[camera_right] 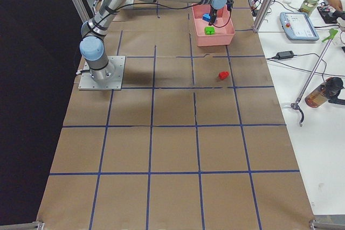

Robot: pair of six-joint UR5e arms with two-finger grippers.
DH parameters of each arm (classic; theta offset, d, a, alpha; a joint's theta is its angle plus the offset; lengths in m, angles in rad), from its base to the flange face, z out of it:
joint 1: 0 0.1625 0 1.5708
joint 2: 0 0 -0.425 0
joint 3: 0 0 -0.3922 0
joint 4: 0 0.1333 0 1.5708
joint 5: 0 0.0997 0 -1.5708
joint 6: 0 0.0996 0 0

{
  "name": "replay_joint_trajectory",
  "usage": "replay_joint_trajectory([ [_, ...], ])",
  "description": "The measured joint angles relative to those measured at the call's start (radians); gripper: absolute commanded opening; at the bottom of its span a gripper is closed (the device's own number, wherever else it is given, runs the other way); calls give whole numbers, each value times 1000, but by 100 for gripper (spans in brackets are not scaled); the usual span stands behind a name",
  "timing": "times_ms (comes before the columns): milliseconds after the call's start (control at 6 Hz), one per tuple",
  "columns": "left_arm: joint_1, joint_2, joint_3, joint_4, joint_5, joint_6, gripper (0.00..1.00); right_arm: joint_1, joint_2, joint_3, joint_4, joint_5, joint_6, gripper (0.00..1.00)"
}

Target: Put all blocks into box

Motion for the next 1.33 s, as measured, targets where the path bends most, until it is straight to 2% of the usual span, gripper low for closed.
replay_joint_trajectory([
  [333,35,-73,4,61,0,135,99,-27,-26,-50,5,-7,-19,100],
  [500,42,-88,1,61,2,176,98,-76,-43,-72,23,-11,-84,100],
  [667,44,-93,-6,49,4,192,75,-155,-55,-78,43,-17,-216,100],
  [833,45,-96,-10,41,5,198,57,-239,-64,-74,58,-23,-378,100],
  [1000,45,-98,-11,37,6,199,50,-310,-72,-63,70,-35,-534,100],
  [1333,45,-95,-12,29,6,197,0,-399,-72,-28,61,-70,-850,100],
])
